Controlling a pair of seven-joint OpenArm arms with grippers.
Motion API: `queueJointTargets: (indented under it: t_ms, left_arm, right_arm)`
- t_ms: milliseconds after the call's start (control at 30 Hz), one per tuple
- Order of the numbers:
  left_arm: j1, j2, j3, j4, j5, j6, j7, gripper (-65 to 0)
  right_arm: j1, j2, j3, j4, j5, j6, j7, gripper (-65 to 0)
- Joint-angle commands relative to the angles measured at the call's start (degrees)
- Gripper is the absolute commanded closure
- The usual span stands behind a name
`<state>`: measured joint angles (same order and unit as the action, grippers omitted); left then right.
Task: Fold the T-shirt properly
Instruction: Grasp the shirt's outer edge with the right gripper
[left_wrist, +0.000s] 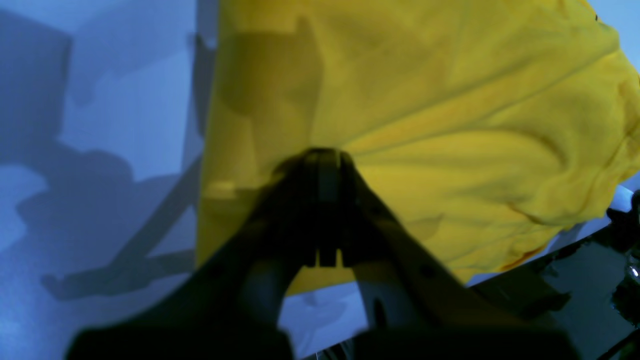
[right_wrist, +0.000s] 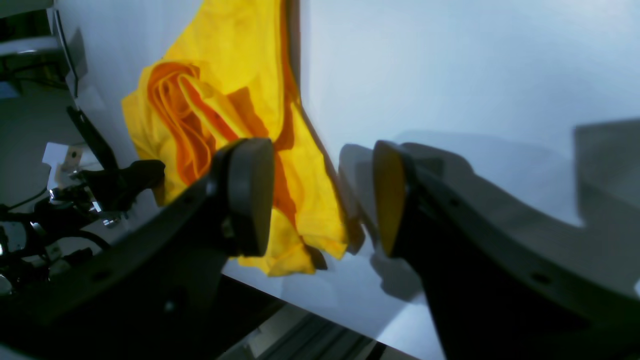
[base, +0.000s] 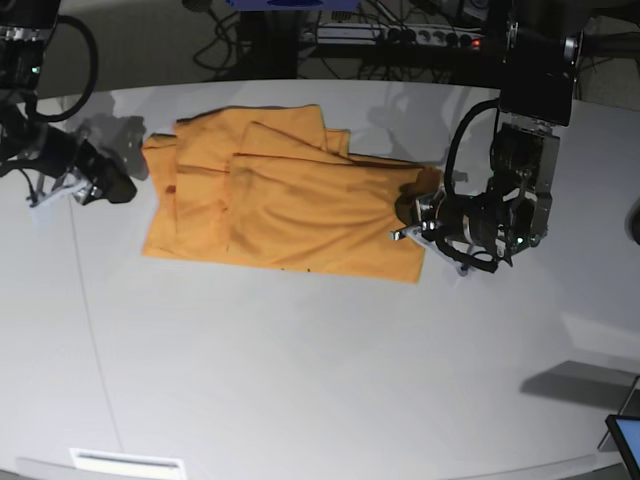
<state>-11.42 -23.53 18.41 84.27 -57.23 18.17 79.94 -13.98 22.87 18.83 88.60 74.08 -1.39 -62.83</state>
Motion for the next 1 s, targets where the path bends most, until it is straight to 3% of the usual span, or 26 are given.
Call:
queueJointTargets:
  t_ms: [0, 67, 200, 267, 633, 967]
  left_arm:
    - [-0.3, -1.1, -0.1, 0.0, 3.9, 0.8, -0.1, 0.0]
    - [-0.3, -1.1, -0.1, 0.0, 3.9, 0.8, -0.1, 0.0]
    - [-0.3, -1.1, -0.1, 0.0, 3.9, 0.8, -0.1, 0.0]
    - [-0.3, -1.1, -0.1, 0.0, 3.9, 0.8, -0.1, 0.0]
    - [-0.3, -1.0, -0.2, 0.1, 3.9, 0.8, -0.1, 0.0]
    - [-0.3, -1.0, -0.2, 0.1, 3.9, 0.8, -0.1, 0.0]
  right_arm:
    - [0.4, 1.0, 0.3, -0.5, 0.9, 0.5, 0.2, -30.8]
    - [0.4, 0.9, 0.2, -2.1, 0.9, 0.9, 0.2, -30.8]
    - [0.3, 0.9, 0.1, -2.4, 0.9, 6.7, 0.2, -31.0]
    - [0.3, 0.8, 0.1, -2.4, 0.9, 8.1, 0.1, -31.0]
    - [3.5, -5.6, 0.1, -2.2, 0.6, 8.1, -7.5, -31.0]
    - [4.1, -7.8, 0.0, -1.9, 0.6, 8.1, -9.3, -31.0]
